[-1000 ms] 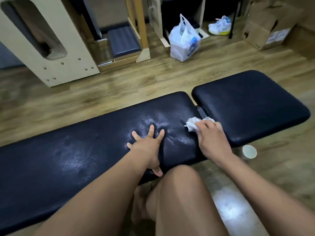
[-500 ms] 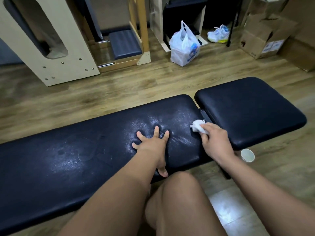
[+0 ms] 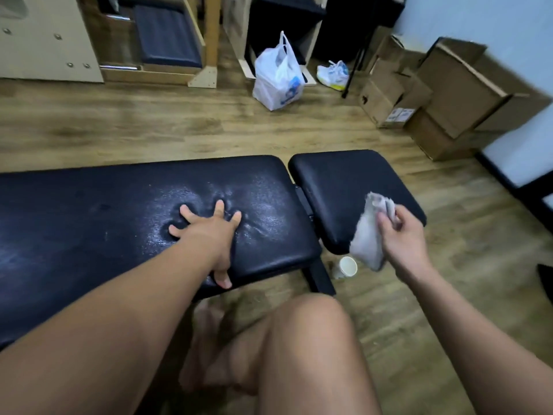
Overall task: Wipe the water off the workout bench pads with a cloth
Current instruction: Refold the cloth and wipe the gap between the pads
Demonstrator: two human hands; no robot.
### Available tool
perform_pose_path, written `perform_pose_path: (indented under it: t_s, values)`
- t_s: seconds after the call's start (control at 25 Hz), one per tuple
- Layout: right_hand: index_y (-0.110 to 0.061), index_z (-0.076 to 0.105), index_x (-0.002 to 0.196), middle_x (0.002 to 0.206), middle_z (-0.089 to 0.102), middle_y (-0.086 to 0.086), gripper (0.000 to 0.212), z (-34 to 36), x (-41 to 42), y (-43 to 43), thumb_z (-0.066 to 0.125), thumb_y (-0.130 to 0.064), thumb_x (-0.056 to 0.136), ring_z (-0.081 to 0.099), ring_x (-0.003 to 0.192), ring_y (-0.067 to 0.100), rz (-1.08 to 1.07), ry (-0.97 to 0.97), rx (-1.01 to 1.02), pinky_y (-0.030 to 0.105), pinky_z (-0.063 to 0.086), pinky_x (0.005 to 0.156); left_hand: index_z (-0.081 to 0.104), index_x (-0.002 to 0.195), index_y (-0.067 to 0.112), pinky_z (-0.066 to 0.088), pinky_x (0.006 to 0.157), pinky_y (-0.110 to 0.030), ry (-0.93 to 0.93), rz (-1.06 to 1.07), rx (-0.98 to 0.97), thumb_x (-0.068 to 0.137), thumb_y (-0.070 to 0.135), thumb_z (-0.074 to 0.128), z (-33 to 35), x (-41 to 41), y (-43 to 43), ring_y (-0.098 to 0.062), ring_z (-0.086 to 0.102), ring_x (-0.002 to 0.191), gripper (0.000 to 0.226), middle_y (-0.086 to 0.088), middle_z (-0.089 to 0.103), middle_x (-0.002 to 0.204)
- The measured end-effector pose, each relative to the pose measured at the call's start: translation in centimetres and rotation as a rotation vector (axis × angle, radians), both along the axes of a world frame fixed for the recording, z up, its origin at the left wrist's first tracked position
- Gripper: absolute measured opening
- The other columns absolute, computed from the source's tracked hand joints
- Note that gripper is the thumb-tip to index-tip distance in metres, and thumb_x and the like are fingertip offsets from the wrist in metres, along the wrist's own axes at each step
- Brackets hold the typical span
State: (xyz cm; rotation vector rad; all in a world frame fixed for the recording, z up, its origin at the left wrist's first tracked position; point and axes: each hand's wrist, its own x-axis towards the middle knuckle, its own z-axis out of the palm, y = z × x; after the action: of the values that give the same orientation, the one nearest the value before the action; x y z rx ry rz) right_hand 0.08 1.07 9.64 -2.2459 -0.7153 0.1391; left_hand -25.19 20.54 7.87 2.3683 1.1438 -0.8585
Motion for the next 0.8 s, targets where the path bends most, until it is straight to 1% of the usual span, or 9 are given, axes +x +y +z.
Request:
perform_pose_path:
  t_s: [0.04,0.12,0.16,0.24,0.36,0.48,0.56,0.68,0.8]
  values:
    - [-0.017,0.057,0.087,0.077,0.06,0.003,0.015,1.1,0.6,2.2,0.052,-0.031,0.091,0.055,0.075,0.021,0.059,-0.043,-0.039,0.032,0.04,0.069,-0.017,0.151,0.04,0.022,0.101,-0.079,-0.003,0.005,0.004,0.049,0.044,0.095,0.1,0.3,-0.1,-0.065,-0.013,0.137,0.151,0.008,-0.032,0.157]
    - [-0.017,0.057,0.101,0.09,0.06,0.004,0.017,-0.2,0.2,5.2,0.052,-0.031,0.094,0.056,0.083,0.026,0.241,-0.224,-0.28,0.03,0.038,0.07,-0.018,0.15,0.039,0.023,0.102,-0.079,0.008,0.0,0.014,0.05,0.045,0.094,0.2,0.6,-0.3,-0.065,-0.012,0.137,0.151,0.007,-0.032,0.157]
    - [-0.018,0.053,0.109,0.099,0.057,0.007,0.022,-1.9,-0.4,6.1,0.052,-0.034,0.094,0.057,0.087,0.032,0.343,-0.295,-0.44,0.034,0.042,0.073,-0.019,0.15,0.039,0.023,0.102,-0.078,0.009,-0.003,0.023,0.05,0.045,0.094,0.1,0.6,-0.2,-0.065,-0.012,0.137,0.151,0.007,-0.032,0.157]
    - [-0.017,0.047,0.111,0.107,0.049,0.01,0.027,-4.7,-1.1,6.3,0.052,-0.035,0.092,0.058,0.088,0.041,0.43,-0.401,-0.692,0.041,0.045,0.073,-0.019,0.15,0.04,0.023,0.102,-0.078,0.019,-0.005,0.03,0.05,0.044,0.094,0.1,0.7,-0.1,-0.065,-0.012,0.137,0.151,0.007,-0.033,0.157]
    - [-0.014,0.046,0.103,0.104,0.052,0.01,0.026,-5.7,-0.9,6.9,0.054,-0.034,0.089,0.059,0.086,0.042,0.394,-0.508,-0.694,0.039,0.039,0.067,-0.02,0.149,0.042,0.025,0.102,-0.078,0.044,0.002,0.027,0.05,0.045,0.094,0.1,0.8,0.0,-0.065,-0.011,0.137,0.151,0.008,-0.033,0.157]
    - [-0.018,0.043,0.089,0.096,0.058,0.009,0.025,-5.5,-0.4,3.2,0.061,-0.037,0.086,0.06,0.085,0.038,0.408,-0.492,-0.698,0.036,0.037,0.063,-0.021,0.148,0.044,0.026,0.102,-0.076,0.066,-0.007,0.047,0.047,0.05,0.093,-0.1,0.9,-0.1,-0.064,-0.01,0.137,0.153,0.011,-0.032,0.157]
    - [-0.019,0.047,0.083,0.088,0.059,0.009,0.023,-5.2,0.5,-0.9,0.066,-0.031,0.08,0.061,0.083,0.037,0.441,-0.438,-0.72,0.033,0.036,0.059,-0.022,0.148,0.044,0.027,0.103,-0.076,0.073,-0.006,0.069,0.047,0.05,0.093,-0.5,0.7,-0.1,-0.063,-0.011,0.138,0.153,0.012,-0.033,0.156]
    - [-0.016,0.06,0.081,0.078,0.059,0.009,0.016,-4.2,3.7,-1.9,0.072,-0.022,0.071,0.062,0.077,0.038,0.486,-0.411,-0.671,0.036,0.044,0.059,-0.023,0.147,0.044,0.026,0.103,-0.076,0.069,-0.031,0.091,0.041,0.055,0.092,-1.2,0.8,0.2,-0.062,-0.007,0.139,0.157,0.009,-0.031,0.157]
    - [-0.017,0.067,0.083,0.076,0.062,0.005,0.017,-4.3,4.5,-0.4,0.072,-0.016,0.068,0.062,0.077,0.034,0.641,-0.373,-0.611,0.038,0.05,0.066,-0.02,0.149,0.04,0.018,0.108,-0.075,0.056,-0.097,0.127,0.03,0.064,0.09,-1.5,0.7,0.4,-0.047,0.01,0.147,0.163,-0.003,-0.026,0.16]
